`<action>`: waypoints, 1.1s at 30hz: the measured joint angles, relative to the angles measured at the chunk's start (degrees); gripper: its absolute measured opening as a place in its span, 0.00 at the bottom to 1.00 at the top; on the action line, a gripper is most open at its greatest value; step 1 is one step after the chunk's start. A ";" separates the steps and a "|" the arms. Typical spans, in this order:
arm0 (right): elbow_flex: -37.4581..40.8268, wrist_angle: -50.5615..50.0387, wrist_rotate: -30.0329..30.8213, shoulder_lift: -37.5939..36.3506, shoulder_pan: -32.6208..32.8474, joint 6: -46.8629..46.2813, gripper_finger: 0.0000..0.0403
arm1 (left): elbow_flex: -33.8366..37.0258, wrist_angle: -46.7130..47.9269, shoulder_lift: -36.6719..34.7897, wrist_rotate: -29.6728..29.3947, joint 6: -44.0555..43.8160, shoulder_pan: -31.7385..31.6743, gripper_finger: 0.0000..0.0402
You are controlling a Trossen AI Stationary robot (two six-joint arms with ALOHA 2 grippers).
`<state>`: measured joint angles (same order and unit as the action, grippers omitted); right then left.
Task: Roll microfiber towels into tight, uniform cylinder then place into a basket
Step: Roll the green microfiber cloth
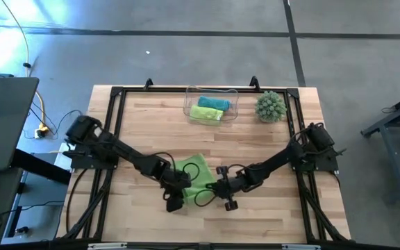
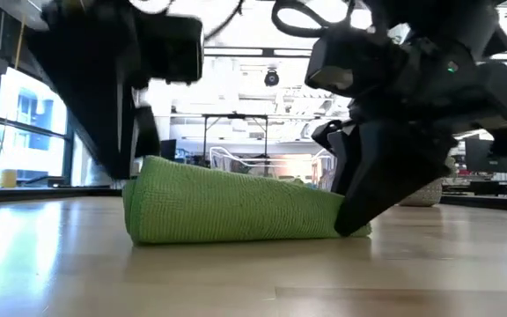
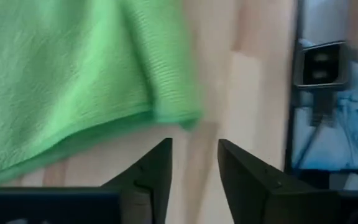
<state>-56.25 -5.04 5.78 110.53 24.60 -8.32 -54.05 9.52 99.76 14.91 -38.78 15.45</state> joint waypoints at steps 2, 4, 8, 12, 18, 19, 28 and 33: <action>0.00 0.21 -2.23 -0.03 -0.62 -0.97 0.04 | -0.19 0.48 -1.73 -0.23 1.65 0.78 0.31; 0.00 0.84 -5.89 -0.03 -1.43 -2.21 0.02 | -0.01 0.18 -3.90 -2.31 3.84 2.24 0.33; 0.15 2.34 -15.58 0.15 -3.81 -7.03 0.04 | -0.01 -6.17 -5.10 -13.55 9.77 6.42 0.33; 0.35 3.85 -23.10 0.34 -6.10 -11.72 0.04 | -0.17 -11.96 -3.05 -25.87 14.20 10.64 0.33; 0.39 5.29 -30.53 0.49 -8.58 -19.47 0.04 | -1.14 -14.95 2.95 -33.49 15.67 13.07 0.37; 0.44 5.59 -31.05 0.50 -9.02 -20.52 0.04 | -1.14 -14.10 3.82 -34.09 15.95 13.07 0.37; 0.37 5.57 -32.52 0.54 -10.33 -24.28 0.04 | -7.43 -10.43 14.22 -44.89 24.42 14.29 0.39; 0.35 5.65 -32.48 0.51 -10.32 -22.74 0.06 | -10.66 -5.54 16.68 -45.43 20.91 14.95 0.39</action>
<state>-55.90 0.61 -26.70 111.04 14.28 -31.06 -64.71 3.98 116.43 -30.52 -17.88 30.39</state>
